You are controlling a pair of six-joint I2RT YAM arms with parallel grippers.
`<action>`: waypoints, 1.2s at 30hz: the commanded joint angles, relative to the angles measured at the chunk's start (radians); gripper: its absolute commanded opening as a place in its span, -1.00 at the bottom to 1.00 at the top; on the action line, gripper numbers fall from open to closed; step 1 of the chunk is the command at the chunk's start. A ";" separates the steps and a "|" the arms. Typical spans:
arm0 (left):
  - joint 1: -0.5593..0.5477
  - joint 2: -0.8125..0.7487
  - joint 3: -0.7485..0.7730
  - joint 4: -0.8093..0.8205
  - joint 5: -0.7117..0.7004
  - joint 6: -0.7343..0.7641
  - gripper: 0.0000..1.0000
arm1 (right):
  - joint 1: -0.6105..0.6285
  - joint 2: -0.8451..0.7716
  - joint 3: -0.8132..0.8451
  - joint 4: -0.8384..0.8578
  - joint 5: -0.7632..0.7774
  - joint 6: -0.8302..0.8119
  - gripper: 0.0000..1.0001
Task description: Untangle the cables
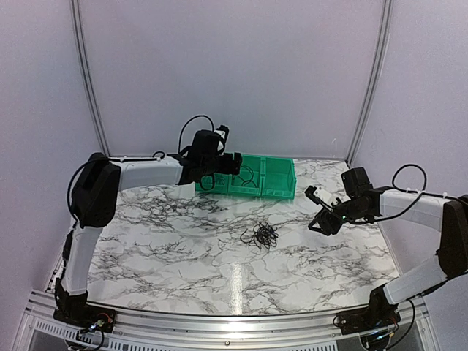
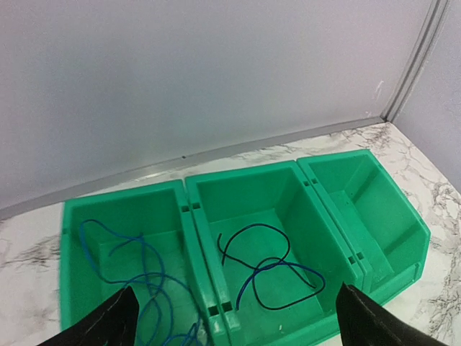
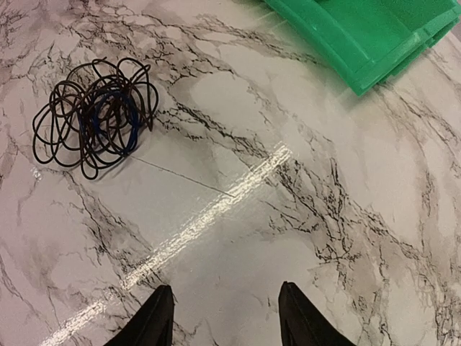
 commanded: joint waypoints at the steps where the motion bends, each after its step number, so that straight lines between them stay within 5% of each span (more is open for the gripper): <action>1: -0.097 -0.218 -0.161 0.000 -0.346 0.147 0.98 | -0.006 -0.019 0.041 0.004 -0.017 -0.011 0.01; 8: -0.327 -0.327 -0.429 0.045 -0.944 0.399 0.98 | -0.005 -0.049 0.043 -0.006 -0.054 -0.013 0.02; 14: -0.464 -0.441 -0.759 0.045 -1.082 0.256 0.98 | -0.001 -0.079 0.044 -0.016 -0.087 -0.014 0.02; 17: -0.529 -0.487 -0.869 0.044 -1.246 0.088 0.98 | 0.005 -0.101 0.039 -0.015 -0.090 -0.020 0.03; 19: -0.577 -0.416 -0.882 0.013 -1.526 -0.002 0.98 | 0.009 -0.108 0.037 -0.015 -0.092 -0.020 0.03; 20: -0.603 -0.355 -0.853 -0.079 -1.641 -0.081 0.98 | 0.014 -0.111 0.038 -0.015 -0.094 -0.020 0.02; 21: -0.632 -0.285 -0.794 -0.433 -1.666 -0.354 0.98 | 0.021 -0.113 0.038 -0.015 -0.096 -0.021 0.02; 22: -0.668 -0.223 -0.742 -0.704 -1.667 -0.593 0.98 | 0.031 -0.112 0.039 -0.014 -0.097 -0.020 0.03; 24: -0.770 -0.111 -0.681 -0.984 -1.667 -0.914 0.98 | 0.053 -0.108 0.039 -0.013 -0.092 -0.020 0.03; 27: -0.817 0.029 -0.609 -1.067 -1.667 -0.963 0.98 | 0.083 -0.094 0.038 -0.013 -0.079 -0.022 0.03; 30: -0.796 0.097 -0.576 -1.569 -1.632 -1.489 0.98 | 0.104 -0.075 0.039 -0.014 -0.071 -0.023 0.03; 36: -0.661 -0.054 -0.632 -1.593 -1.562 -1.636 0.98 | 0.142 -0.049 0.057 -0.013 -0.028 -0.018 0.03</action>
